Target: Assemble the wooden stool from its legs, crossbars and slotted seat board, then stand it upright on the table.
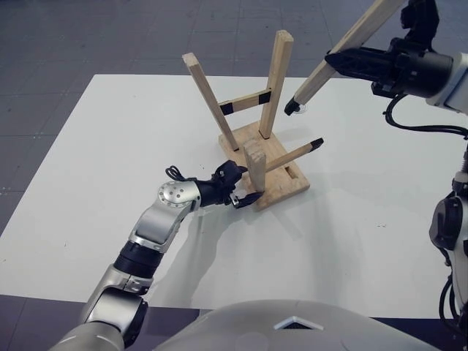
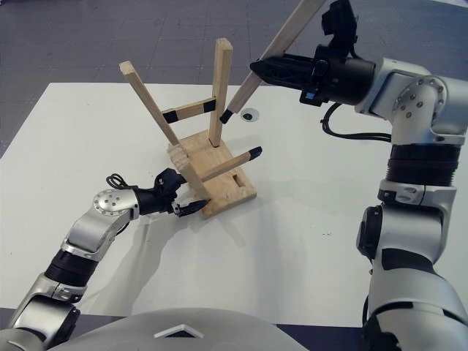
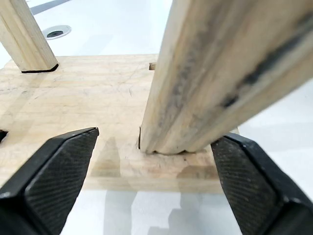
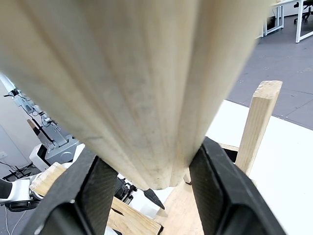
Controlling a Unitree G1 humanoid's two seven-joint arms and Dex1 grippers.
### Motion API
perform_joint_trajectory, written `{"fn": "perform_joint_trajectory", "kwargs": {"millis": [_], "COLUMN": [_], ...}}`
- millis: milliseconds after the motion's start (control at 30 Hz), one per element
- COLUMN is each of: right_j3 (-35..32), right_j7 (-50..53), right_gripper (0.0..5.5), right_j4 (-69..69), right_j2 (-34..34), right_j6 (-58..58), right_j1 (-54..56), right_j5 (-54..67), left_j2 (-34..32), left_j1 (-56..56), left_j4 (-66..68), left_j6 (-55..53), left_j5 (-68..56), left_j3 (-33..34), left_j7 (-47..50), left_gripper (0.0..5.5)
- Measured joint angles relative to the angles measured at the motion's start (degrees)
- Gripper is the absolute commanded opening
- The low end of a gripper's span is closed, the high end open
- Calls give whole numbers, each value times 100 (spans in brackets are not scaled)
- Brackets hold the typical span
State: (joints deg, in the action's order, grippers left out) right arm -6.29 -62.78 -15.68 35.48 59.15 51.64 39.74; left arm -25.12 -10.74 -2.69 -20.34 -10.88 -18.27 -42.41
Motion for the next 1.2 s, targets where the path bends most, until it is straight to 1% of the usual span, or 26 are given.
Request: {"fn": "perform_joint_trajectory", "kwargs": {"millis": [167, 267, 367, 533, 600, 700, 833, 967, 1067, 1200], "right_j3": [-19, -36, -40, -47, -57, -65, -37, 87, 290, 551], "right_j7": [31, 58, 106, 134, 127, 39, -250, -577, -844, -1191], "right_gripper": [208, 208, 208, 208, 208, 208, 208, 208, 208, 208], "right_j4": [9, 35, 66, 96, 93, -67, -551, -762, -638, -43], "right_j2": [0, 0, -1, -2, 1, 104, 503, 782, 953, 1072], "right_j6": [20, 40, 77, 90, 90, 69, -118, -196, -188, -98], "right_j1": [-81, -93, -101, -137, -139, -134, -117, -132, -548, -1182], "right_j5": [11, 78, 96, 109, 109, 92, -137, -257, -350, -348], "left_j2": [87, 93, 142, 455, 447, 136, -423, -842, -1152, -1394], "left_j1": [103, 113, 124, 229, 302, 439, 441, 275, 164, 142], "left_j4": [-129, -174, -177, -56, -58, -136, -54, 270, 414, 484], "left_j6": [-15, -76, -80, 73, 184, 442, 797, 1372, 1713, 2115], "left_j5": [-1, -19, -29, 1, 1, -82, -251, -117, -44, -51], "left_j3": [-9, 5, 73, 86, 84, 63, 106, 149, 137, 78], "left_j7": [-33, -97, -91, 193, 156, -441, -1346, -1777, -2172, -2560], "left_gripper": [413, 376, 322, 241, 223, 212, 208, 206, 206, 206]}}
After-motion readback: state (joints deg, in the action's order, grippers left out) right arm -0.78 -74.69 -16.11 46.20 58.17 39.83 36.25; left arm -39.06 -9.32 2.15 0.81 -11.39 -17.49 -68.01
